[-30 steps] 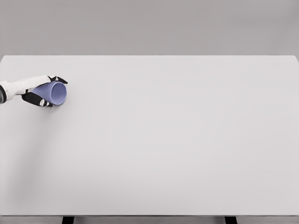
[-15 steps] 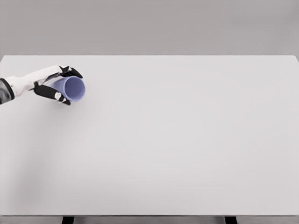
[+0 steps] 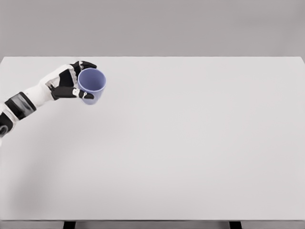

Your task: Flip the cup with left arm and place it on the table

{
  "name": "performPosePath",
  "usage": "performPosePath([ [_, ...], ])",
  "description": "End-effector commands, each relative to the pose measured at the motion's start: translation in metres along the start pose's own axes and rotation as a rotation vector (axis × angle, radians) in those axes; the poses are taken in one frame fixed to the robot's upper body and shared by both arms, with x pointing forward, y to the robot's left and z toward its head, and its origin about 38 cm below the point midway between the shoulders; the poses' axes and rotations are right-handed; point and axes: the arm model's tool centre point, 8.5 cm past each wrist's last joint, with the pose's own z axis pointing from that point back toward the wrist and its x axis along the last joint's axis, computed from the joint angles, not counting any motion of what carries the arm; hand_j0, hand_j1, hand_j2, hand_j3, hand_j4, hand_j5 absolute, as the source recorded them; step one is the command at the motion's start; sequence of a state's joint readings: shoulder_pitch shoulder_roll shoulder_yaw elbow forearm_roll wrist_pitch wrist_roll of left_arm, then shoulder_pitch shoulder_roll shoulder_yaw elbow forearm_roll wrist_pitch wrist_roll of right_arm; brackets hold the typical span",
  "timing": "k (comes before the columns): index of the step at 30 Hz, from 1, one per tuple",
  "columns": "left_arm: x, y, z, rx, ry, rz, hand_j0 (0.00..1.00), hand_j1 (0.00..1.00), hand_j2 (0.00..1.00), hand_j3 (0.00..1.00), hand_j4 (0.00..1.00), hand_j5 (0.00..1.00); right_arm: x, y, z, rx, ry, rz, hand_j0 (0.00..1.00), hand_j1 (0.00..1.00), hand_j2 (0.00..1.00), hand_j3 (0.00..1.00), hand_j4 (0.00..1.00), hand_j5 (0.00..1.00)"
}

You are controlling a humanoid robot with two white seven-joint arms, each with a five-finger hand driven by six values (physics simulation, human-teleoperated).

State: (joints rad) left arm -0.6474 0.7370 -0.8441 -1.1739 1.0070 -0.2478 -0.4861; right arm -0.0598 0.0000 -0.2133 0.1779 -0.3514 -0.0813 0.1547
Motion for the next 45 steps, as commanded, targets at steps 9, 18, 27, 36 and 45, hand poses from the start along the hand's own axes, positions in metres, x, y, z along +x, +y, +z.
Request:
performPosePath([
  [9,-0.035,-0.018,-0.019,0.018,0.043,0.203,0.52,0.52,0.52,0.52,0.52,0.52,0.000,0.000,0.000,0.000,0.000,0.000,1.00,1.00,1.00,1.00,1.00,1.00],
  [18,-0.044,-0.021,-0.019,0.030,0.054,0.217,0.52,0.52,0.52,0.52,0.52,0.52,0.000,0.000,0.000,0.000,0.000,0.000,1.00,1.00,1.00,1.00,1.00,1.00],
  [27,-0.043,-0.022,-0.019,0.025,0.053,0.211,0.93,0.93,0.93,0.93,0.93,0.93,0.000,0.000,0.000,0.000,0.000,0.000,1.00,1.00,1.00,1.00,1.00,1.00],
  [36,-0.044,-0.021,-0.018,0.027,0.058,0.209,1.00,1.00,1.00,1.00,1.00,1.00,0.000,0.000,0.000,0.000,0.000,0.000,1.00,1.00,1.00,1.00,1.00,1.00],
  [45,-0.042,-0.017,-0.015,0.035,0.059,0.203,1.00,1.00,1.00,1.00,1.00,1.00,0.000,0.000,0.000,0.000,0.000,0.000,1.00,1.00,1.00,1.00,1.00,1.00],
])
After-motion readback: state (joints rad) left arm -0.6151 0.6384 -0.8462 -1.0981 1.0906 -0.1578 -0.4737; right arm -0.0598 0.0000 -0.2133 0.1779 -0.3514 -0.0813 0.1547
